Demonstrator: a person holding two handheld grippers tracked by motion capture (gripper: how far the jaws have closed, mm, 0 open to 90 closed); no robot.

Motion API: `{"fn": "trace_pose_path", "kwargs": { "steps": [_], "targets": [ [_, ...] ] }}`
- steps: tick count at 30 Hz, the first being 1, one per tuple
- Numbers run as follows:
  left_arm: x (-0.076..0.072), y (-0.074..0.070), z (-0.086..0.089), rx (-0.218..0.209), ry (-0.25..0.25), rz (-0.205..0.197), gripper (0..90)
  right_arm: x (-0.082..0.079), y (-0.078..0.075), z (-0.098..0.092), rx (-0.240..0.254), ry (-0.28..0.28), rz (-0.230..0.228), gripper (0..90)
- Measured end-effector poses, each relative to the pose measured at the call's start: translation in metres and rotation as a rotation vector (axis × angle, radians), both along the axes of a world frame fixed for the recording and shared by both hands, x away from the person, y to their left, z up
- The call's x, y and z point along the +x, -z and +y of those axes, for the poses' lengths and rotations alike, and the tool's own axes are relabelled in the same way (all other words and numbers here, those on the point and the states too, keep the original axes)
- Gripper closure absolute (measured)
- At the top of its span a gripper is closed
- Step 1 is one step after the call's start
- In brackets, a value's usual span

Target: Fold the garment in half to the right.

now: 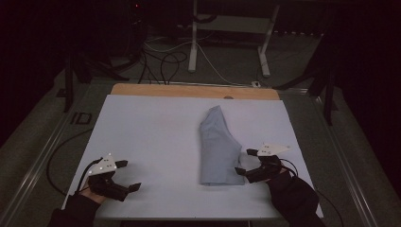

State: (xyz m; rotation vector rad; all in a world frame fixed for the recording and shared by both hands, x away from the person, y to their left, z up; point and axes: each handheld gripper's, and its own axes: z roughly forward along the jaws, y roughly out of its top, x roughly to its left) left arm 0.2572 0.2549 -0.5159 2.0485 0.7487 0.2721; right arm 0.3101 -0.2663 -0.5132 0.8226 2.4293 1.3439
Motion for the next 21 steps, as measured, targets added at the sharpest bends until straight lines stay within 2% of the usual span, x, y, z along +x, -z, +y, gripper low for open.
{"fn": "trace_pose_path", "kwargs": {
  "steps": [3,10,21],
  "targets": [
    [0.0,0.0,0.0,0.002,0.003,0.0,0.5,-0.004,0.003,-0.007,0.006,0.021,0.007,8.6],
    [0.0,0.0,0.0,-0.003,-0.003,-0.004,0.5,-0.013,0.011,-0.015,-0.024,0.066,0.017,8.6],
    [-0.002,-0.001,0.001,-0.004,-0.005,-0.01,0.5,-0.023,0.016,-0.021,-0.029,0.094,0.028,8.7]
  ]
}}
